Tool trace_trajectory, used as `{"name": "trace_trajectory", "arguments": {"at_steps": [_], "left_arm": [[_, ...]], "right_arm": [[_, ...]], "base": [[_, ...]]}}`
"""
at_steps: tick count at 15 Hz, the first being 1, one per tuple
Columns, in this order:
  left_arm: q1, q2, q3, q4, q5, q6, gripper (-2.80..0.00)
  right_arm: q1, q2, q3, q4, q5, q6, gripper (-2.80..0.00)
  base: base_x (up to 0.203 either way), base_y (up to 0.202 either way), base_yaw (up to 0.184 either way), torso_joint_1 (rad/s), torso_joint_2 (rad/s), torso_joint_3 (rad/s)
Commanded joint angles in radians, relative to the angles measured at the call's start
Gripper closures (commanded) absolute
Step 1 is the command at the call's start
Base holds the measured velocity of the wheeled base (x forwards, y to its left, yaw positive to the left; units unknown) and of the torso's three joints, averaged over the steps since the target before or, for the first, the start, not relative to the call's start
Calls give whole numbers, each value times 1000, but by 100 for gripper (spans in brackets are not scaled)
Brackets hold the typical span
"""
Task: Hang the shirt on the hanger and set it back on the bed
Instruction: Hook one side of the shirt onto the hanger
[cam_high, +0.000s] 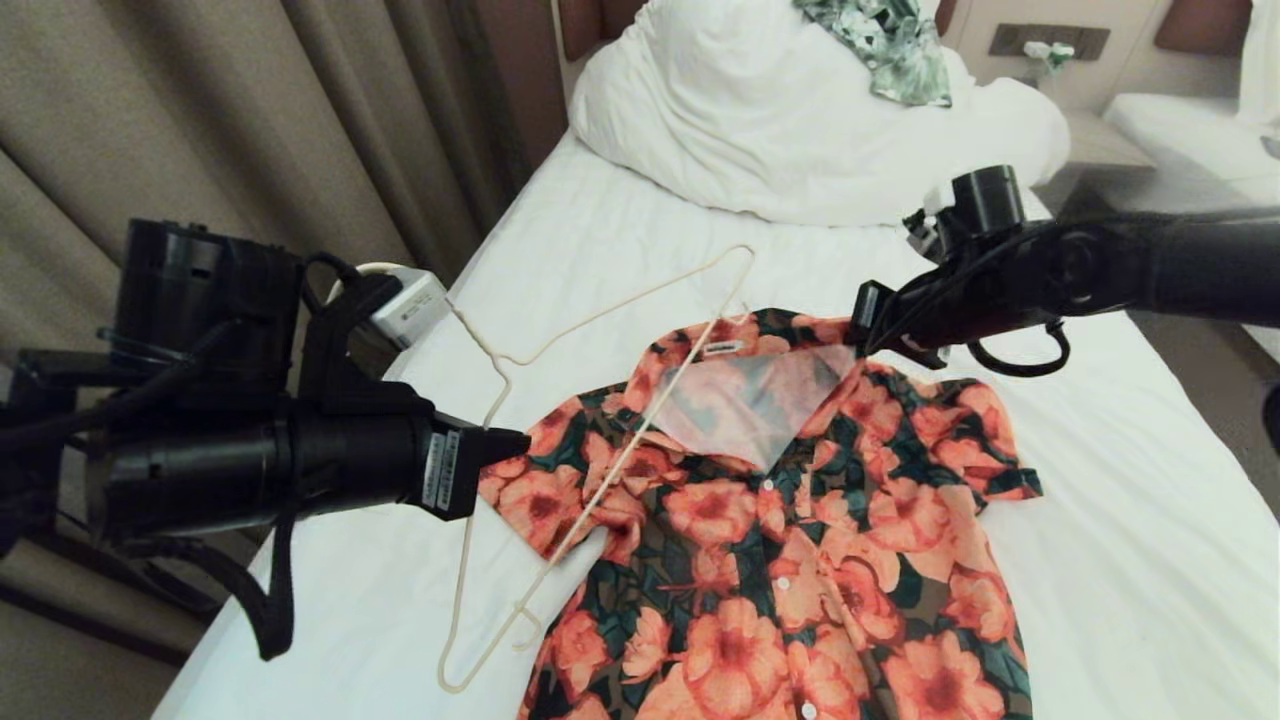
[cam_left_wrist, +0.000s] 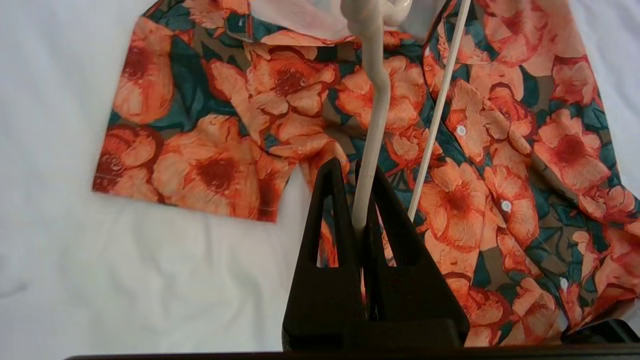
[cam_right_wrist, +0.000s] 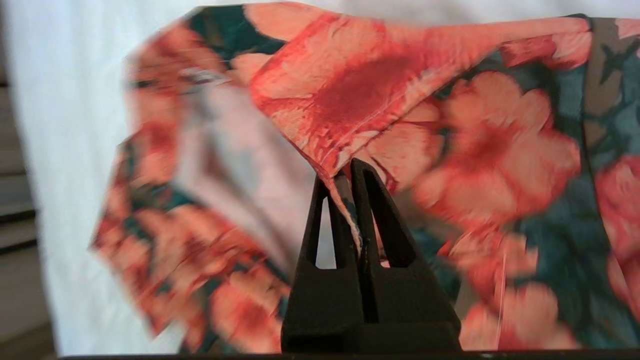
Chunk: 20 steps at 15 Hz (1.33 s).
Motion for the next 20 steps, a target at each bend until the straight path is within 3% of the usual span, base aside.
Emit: {"name": "trace_trajectory", "arguments": {"at_steps": [1, 8, 20], "left_arm": [[-9, 9, 13, -2, -1, 1, 0], [-109, 22, 43, -4, 65, 0, 0], [-215, 34, 71, -9, 127, -4, 0]], "right_arm": [[20, -125, 26, 32, 2, 4, 0], [70, -263, 84, 66, 4, 3, 0], [289, -374, 158, 82, 2, 0, 0]], "base": [[0, 0, 0, 0, 0, 0], [0, 0, 0, 0, 0, 0], [0, 0, 0, 0, 0, 0]]}}
